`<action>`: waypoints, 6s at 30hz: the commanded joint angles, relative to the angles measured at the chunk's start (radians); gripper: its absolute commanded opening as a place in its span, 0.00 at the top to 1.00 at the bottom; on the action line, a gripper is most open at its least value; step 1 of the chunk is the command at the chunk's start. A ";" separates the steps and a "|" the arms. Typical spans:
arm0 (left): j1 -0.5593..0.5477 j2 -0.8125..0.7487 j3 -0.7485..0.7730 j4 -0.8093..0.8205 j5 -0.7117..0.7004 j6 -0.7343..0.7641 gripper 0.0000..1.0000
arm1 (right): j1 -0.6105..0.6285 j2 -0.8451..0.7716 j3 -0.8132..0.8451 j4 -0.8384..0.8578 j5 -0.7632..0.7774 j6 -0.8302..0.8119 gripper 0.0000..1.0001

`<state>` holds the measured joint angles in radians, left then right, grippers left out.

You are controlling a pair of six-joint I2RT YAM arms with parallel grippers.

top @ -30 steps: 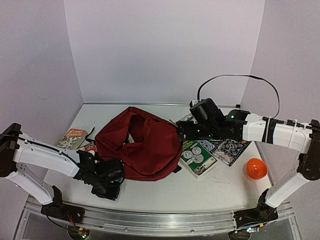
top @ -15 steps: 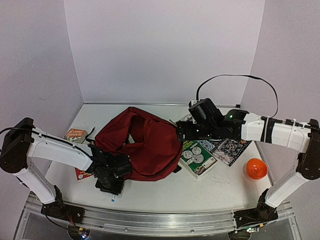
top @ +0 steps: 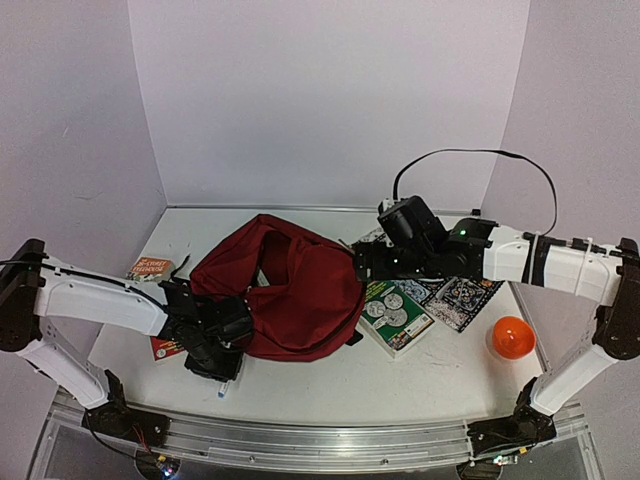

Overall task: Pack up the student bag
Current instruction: Pick up the pen at the center of the board, then place the pen in the lower front pocket of the bag, then pick up the student bag from the center of the board, then place the student bag at the center of the board, then pick up the student bag from the center of the board.

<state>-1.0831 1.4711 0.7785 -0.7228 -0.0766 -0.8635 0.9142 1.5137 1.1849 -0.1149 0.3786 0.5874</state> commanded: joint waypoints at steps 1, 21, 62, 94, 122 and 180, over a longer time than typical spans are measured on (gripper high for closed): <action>0.024 -0.111 0.056 -0.115 -0.078 0.008 1.00 | -0.001 0.019 0.055 -0.031 0.026 -0.011 0.02; 0.118 -0.052 0.542 -0.023 -0.325 0.394 1.00 | -0.002 0.051 0.071 -0.031 0.023 -0.010 0.02; 0.195 0.456 0.744 -0.010 -0.478 0.642 0.94 | -0.004 0.013 0.026 -0.033 0.042 -0.019 0.02; 0.254 0.100 0.508 0.035 -0.297 0.498 0.33 | -0.018 0.172 0.097 -0.034 -0.071 0.022 0.02; 0.299 -0.081 0.162 0.231 -0.106 0.459 0.29 | -0.046 0.246 0.099 0.030 -0.340 0.083 0.94; 0.412 0.031 -0.089 0.895 0.185 -0.069 0.59 | 0.117 0.203 0.327 -0.173 -0.097 -0.129 0.13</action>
<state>-0.6741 1.5277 0.6463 0.1070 0.0577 -0.9157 1.0087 1.6390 1.4410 -0.2868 0.2964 0.5039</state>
